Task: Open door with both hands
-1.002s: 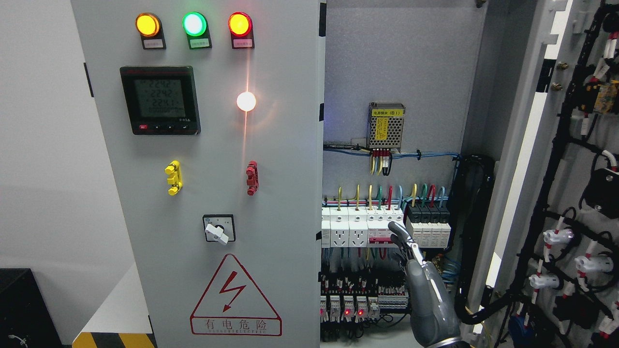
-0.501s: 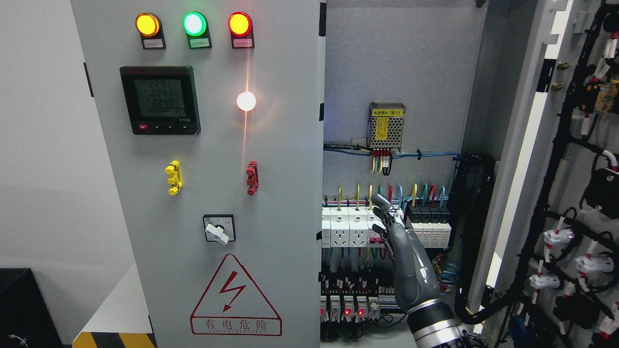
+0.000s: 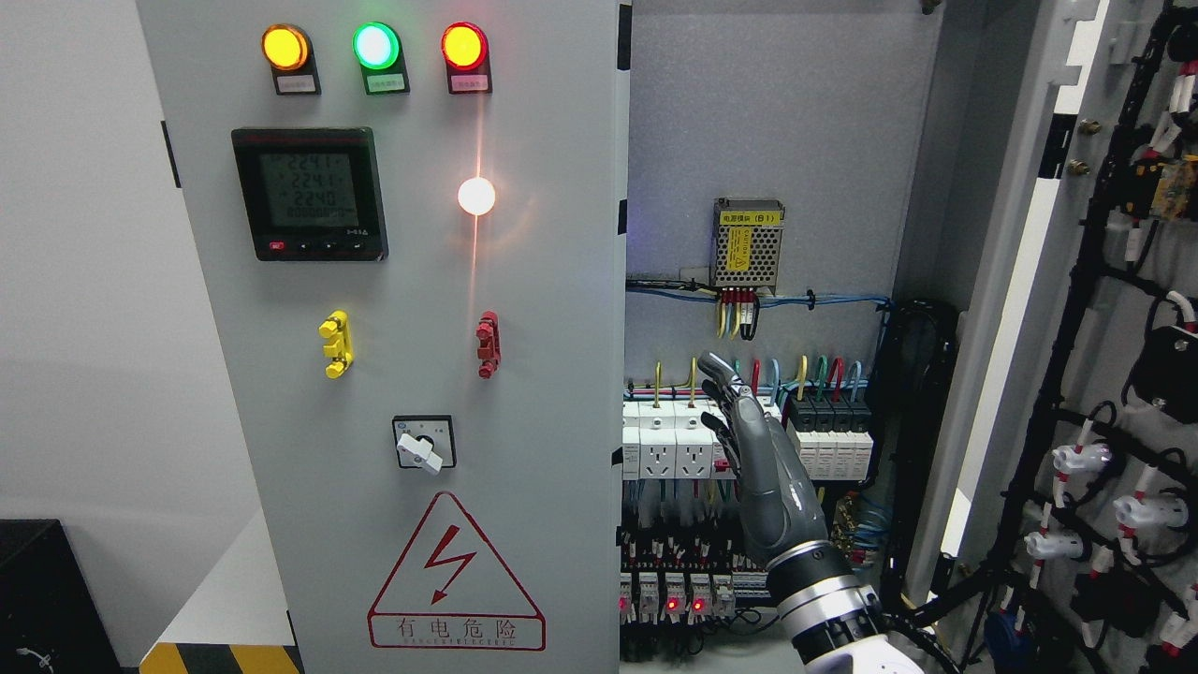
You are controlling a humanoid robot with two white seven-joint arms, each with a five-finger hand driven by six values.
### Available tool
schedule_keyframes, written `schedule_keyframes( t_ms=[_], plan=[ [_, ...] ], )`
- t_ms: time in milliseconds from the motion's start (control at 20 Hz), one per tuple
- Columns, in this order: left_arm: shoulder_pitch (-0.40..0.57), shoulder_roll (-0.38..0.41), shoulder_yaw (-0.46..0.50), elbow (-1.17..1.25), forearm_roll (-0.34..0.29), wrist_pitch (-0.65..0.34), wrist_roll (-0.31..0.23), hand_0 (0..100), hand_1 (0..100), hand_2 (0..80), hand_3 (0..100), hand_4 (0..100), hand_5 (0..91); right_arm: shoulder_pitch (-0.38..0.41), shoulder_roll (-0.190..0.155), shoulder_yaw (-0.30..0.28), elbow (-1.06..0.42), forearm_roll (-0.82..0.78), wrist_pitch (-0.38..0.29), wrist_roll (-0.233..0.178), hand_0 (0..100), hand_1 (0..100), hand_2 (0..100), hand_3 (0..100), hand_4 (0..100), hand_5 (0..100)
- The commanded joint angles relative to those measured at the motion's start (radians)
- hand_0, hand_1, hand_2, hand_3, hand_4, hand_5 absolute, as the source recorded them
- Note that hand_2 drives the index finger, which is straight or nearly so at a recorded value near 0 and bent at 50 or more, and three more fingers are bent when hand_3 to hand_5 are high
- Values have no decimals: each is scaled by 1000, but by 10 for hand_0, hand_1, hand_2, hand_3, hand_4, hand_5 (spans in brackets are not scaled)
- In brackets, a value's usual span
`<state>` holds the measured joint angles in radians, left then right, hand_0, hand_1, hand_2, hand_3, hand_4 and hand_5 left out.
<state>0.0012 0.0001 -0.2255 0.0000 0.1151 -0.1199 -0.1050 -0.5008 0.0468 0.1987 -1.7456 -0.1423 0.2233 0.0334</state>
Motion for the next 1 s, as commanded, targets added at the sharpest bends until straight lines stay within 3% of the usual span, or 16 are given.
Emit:
schedule_keyframes(
  t_ms=[0, 401, 551, 802, 952],
  plan=[
    [22, 1, 5, 9, 3, -1, -1, 0, 0, 0, 0, 0, 0, -33, 7, 7, 71, -43, 21, 2, 0, 0, 0, 0, 0, 0],
    [19, -14, 5, 8, 3, -3, -1, 0, 0, 0, 0, 0, 0, -82, 1, 21, 95, -49, 21, 3, 0, 0, 0, 0, 0, 0],
    [19, -32, 5, 6, 3, -3, -1, 0, 0, 0, 0, 0, 0, -90, -1, 28, 92, -92, 27, 57, 0, 0, 0, 0, 0, 0],
    [19, -72, 6, 8, 3, -3, -1, 0, 0, 0, 0, 0, 0, -110, -4, 25, 95, -123, 39, 63, 0, 0, 0, 0, 0, 0],
    [19, -80, 5, 8, 3, -3, -1, 0, 0, 0, 0, 0, 0, -116, -7, 27, 95, -181, 80, 63, 0, 0, 0, 0, 0, 0]
  ],
)
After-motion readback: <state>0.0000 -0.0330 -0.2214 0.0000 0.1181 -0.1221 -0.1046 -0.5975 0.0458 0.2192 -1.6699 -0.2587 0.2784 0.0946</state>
